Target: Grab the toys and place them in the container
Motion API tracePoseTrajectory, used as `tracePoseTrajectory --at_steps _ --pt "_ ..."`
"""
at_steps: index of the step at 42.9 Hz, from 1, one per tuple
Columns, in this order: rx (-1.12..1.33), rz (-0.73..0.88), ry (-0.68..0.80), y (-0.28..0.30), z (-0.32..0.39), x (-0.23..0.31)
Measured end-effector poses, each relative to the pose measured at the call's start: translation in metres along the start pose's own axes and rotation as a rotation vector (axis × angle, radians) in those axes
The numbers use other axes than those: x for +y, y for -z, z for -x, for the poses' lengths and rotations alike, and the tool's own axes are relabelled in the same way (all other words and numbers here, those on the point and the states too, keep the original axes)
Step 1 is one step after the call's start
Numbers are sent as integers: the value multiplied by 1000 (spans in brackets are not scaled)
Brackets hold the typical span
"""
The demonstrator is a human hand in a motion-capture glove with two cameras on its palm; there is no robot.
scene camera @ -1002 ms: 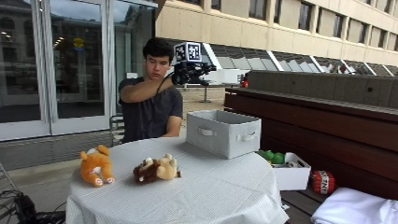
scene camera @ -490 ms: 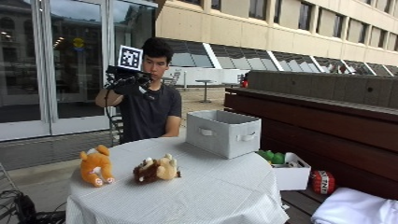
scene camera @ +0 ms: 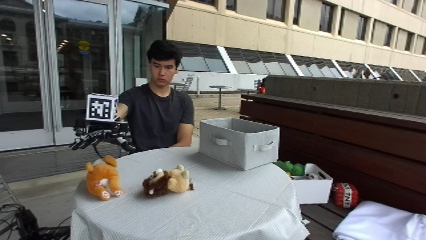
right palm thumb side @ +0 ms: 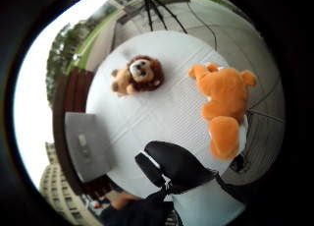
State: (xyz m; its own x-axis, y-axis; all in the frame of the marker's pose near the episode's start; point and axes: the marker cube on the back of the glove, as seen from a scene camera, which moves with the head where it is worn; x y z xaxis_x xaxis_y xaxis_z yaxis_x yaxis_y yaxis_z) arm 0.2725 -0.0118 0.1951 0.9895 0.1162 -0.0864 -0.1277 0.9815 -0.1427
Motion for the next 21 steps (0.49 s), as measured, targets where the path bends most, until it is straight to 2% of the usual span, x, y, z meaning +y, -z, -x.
tracePoseTrajectory --at_steps 10,21 --pt "5 78 -48 -55 -11 -5" --pt "-99 189 -85 -92 -13 2"
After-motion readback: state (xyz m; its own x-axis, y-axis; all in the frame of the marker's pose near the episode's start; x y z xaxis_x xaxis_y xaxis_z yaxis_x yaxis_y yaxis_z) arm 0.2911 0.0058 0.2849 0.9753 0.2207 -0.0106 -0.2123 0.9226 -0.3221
